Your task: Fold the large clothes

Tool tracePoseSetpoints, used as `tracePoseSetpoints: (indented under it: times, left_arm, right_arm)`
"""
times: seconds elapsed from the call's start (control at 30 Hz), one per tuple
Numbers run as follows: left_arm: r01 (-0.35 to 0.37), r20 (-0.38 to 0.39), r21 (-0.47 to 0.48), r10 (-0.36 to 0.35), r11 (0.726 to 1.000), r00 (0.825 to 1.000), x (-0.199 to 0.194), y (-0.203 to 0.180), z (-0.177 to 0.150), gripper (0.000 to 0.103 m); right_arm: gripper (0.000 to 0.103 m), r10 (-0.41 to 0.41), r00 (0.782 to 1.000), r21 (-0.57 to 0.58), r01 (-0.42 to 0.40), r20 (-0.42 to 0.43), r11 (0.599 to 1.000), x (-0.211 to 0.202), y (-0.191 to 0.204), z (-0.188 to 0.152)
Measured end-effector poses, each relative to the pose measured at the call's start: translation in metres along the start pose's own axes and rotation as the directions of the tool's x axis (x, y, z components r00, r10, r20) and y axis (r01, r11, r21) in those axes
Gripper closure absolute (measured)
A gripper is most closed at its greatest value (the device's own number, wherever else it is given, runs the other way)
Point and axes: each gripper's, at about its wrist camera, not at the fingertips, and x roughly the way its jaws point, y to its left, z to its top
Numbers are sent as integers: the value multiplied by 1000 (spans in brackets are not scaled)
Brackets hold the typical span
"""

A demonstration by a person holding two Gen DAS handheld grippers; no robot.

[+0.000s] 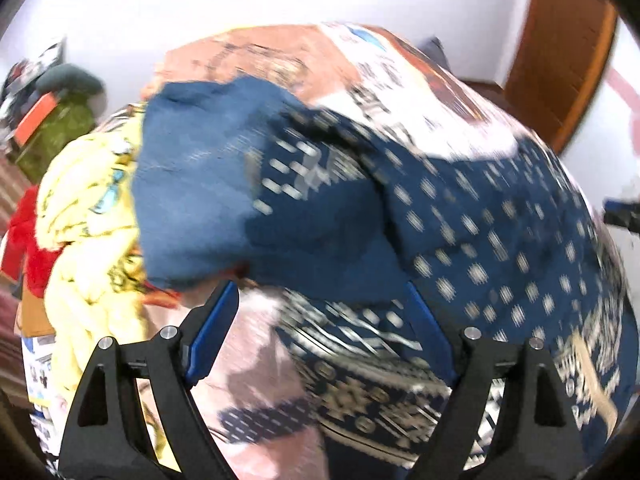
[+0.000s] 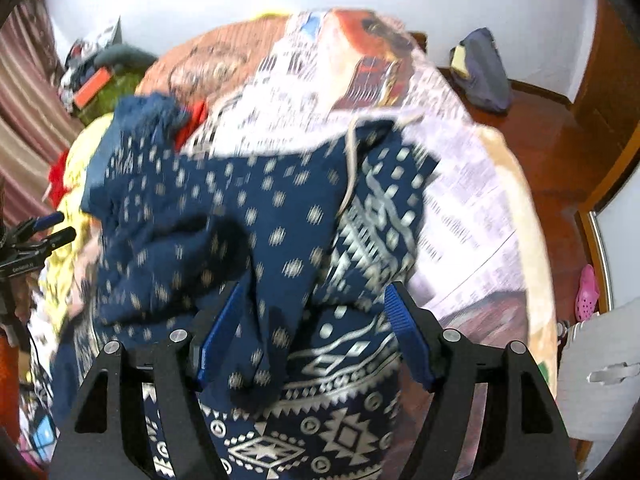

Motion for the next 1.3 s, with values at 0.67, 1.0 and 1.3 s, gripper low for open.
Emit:
tracePoseSetpoints:
  times: [0.67,1.0,1.3]
  left_arm:
    - [214,-62,-328,-247,920,967,109,73,59,35]
    - [246,-14,-303,-262,921,965,113,60,68,80]
    - [167,32,-243,-164,956,986,68,38,80,100]
  right_arm:
    - [33,68,997,267,-59,-25,962,75,-79,45]
    - [72,93,995,187,-85,-32,979,105,-57,68]
    - [91,131,990,175,-139,60,975,73,-45,78]
